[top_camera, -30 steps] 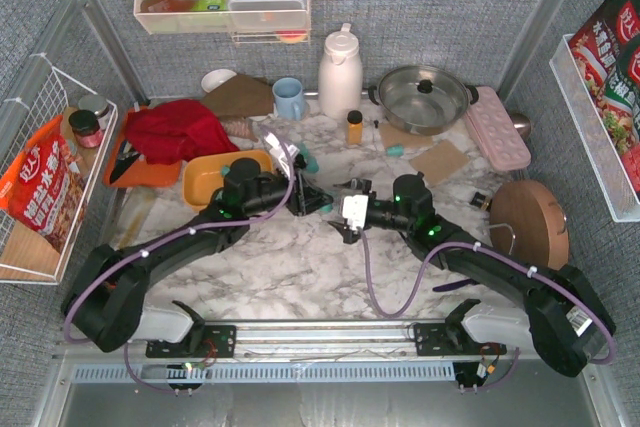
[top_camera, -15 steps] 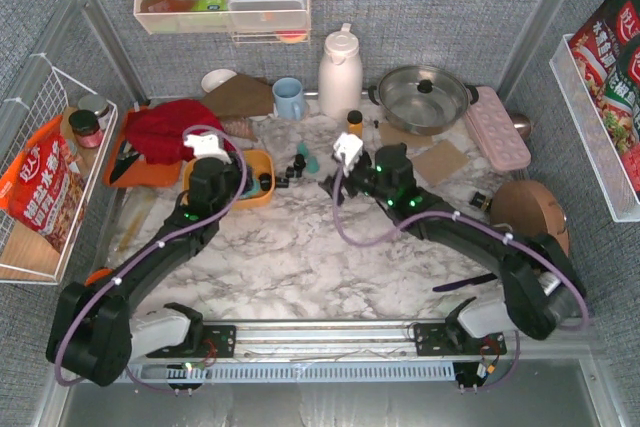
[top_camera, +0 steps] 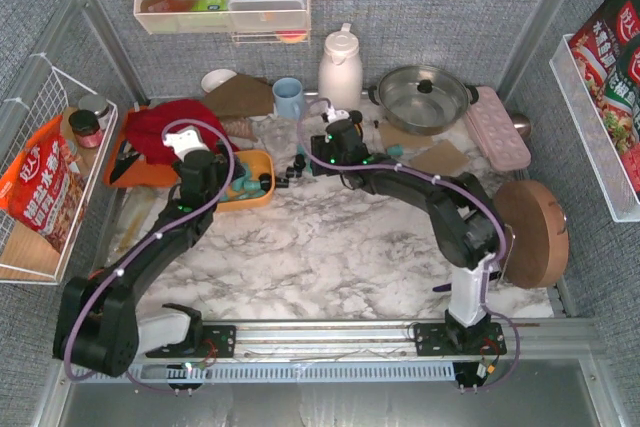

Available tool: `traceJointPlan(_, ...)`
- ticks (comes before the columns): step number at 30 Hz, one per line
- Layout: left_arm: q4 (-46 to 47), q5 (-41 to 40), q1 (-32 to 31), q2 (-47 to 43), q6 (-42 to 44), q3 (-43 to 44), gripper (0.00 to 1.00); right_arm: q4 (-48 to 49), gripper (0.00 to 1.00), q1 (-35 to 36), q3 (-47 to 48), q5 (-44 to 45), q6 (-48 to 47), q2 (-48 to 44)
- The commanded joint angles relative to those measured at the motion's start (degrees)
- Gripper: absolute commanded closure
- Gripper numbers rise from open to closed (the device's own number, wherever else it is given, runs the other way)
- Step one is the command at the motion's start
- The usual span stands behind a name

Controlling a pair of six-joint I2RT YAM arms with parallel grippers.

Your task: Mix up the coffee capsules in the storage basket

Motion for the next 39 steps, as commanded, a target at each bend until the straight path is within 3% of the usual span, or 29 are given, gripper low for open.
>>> traceJointPlan(1,-2.6,5.2,0.1,-4.8,2.6,1.3,0.02,-5.2,0.43,0.1,6.1,3.0,5.3,6.1)
traceJointPlan(13,-8.5,12.5,0.1,-18.2,3.4,0.7,0.01,-11.6,0.44,0.4,17.5,5.2,7.5,17.5)
traceJointPlan(27,-8.0,15.6,0.1,-16.8,2.3,-0.4,0.01,-18.1,0.45,0.8,26.8,7.3,6.7,23.6)
traceJointPlan(35,-7.5,16.0,0.1,-16.7,2.2,-0.7,0.01,-21.7,0.51,0.8,29.6,7.4,6.5,25.0)
traceJointPlan(39,-7.4,16.2,0.1,-16.5,2.2,-0.8,0.01,-20.6,0.6,0.7,27.7,7.3,6.3,23.4)
